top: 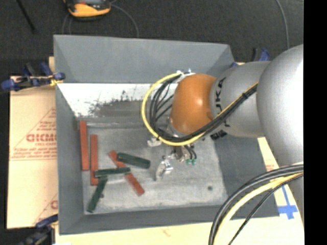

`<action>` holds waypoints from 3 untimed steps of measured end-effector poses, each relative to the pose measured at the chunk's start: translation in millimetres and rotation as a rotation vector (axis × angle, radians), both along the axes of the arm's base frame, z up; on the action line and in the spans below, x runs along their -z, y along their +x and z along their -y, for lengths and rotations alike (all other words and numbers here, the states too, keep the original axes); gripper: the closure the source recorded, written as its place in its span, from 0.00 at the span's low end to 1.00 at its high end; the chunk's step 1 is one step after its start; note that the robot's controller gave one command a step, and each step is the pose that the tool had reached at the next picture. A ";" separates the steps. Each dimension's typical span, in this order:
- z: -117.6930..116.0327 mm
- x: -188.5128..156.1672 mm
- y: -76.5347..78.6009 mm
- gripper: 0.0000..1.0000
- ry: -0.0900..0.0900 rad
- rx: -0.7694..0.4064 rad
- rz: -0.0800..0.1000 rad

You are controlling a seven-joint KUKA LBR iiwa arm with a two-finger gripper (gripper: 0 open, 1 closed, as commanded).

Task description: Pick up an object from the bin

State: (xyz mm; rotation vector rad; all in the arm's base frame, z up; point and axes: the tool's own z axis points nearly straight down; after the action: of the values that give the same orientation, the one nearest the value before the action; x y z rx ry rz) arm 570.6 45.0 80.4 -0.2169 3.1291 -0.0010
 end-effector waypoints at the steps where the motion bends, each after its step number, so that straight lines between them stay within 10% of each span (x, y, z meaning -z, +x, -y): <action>1: 0.0 0.2 -0.1 0.00 0.000 -0.001 0.000; 2: -66.4 0.7 -13.1 1.00 -0.002 0.113 -0.006; 3: -66.5 0.7 -13.0 1.00 -0.002 0.112 -0.006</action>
Offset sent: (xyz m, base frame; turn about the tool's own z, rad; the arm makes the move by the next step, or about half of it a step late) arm -0.0173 0.0686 -0.0104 0.1150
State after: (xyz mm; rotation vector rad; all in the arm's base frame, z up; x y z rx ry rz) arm 557.5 111.5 79.7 -0.0410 3.1423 -0.0043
